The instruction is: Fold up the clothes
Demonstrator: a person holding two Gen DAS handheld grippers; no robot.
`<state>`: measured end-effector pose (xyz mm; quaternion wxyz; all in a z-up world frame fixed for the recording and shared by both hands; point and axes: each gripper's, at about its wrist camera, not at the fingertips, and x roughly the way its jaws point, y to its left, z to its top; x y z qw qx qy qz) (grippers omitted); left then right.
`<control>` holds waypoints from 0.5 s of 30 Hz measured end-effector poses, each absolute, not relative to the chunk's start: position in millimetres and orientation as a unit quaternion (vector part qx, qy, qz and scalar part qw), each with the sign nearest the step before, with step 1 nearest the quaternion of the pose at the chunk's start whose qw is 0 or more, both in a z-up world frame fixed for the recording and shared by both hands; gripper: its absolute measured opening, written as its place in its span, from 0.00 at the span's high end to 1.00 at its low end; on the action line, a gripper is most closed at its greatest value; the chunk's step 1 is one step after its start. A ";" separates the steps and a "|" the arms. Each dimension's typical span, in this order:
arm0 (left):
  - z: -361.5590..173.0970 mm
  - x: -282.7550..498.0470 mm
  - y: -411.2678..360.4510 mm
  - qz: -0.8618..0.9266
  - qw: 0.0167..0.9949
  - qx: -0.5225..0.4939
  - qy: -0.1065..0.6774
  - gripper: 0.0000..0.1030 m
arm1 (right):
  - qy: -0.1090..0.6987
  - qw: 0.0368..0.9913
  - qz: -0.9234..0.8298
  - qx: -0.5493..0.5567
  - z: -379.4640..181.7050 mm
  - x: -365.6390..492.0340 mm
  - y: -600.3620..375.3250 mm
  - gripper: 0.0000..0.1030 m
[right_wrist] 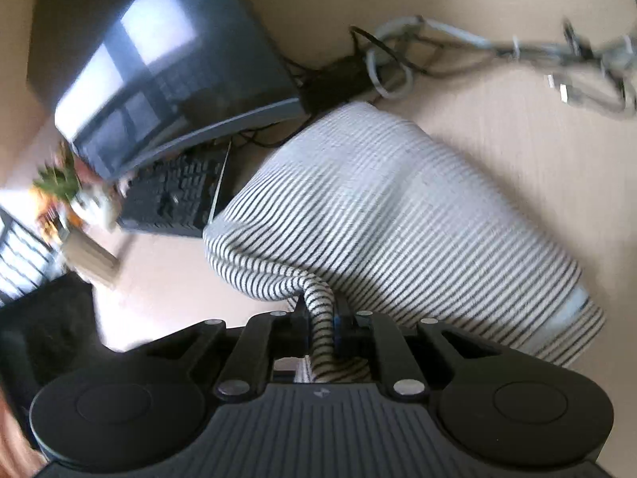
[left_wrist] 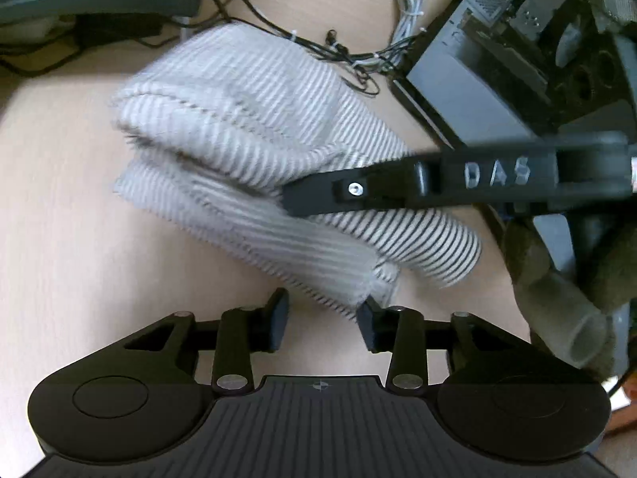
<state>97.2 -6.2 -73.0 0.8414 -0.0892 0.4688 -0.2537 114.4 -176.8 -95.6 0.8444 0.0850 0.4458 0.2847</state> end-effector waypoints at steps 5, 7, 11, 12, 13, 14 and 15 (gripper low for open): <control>-40.1 80.1 47.0 -0.202 0.865 -0.097 0.450 0.59 | 0.368 0.886 0.273 -0.074 -92.4 72.3 -143.5 0.86; -16.9 82.5 61.3 -0.193 0.875 -0.134 0.423 0.59 | 0.345 0.893 0.267 -0.114 -93.8 61.2 -131.0 0.79; 15.2 100.6 46.3 -0.227 0.886 -0.170 0.366 0.59 | 0.317 0.892 0.268 -0.179 -97.8 51.8 -106.1 0.51; 10.9 108.8 38.6 -0.228 0.884 -0.171 0.371 0.59 | 0.312 0.891 0.266 -0.193 -99.0 49.8 -102.5 0.51; 0.8 118.9 30.3 -0.222 0.880 -0.166 0.386 0.58 | 0.311 0.891 0.271 -0.191 -96.8 50.5 -104.3 0.51; -9.4 129.0 21.9 -0.215 0.875 -0.161 0.402 0.63 | 0.311 0.890 0.277 -0.185 -93.9 51.9 -107.6 0.51; -23.0 138.3 15.8 -0.203 0.871 -0.153 0.421 0.65 | 0.318 0.888 0.288 -0.166 -86.6 54.5 -115.6 0.51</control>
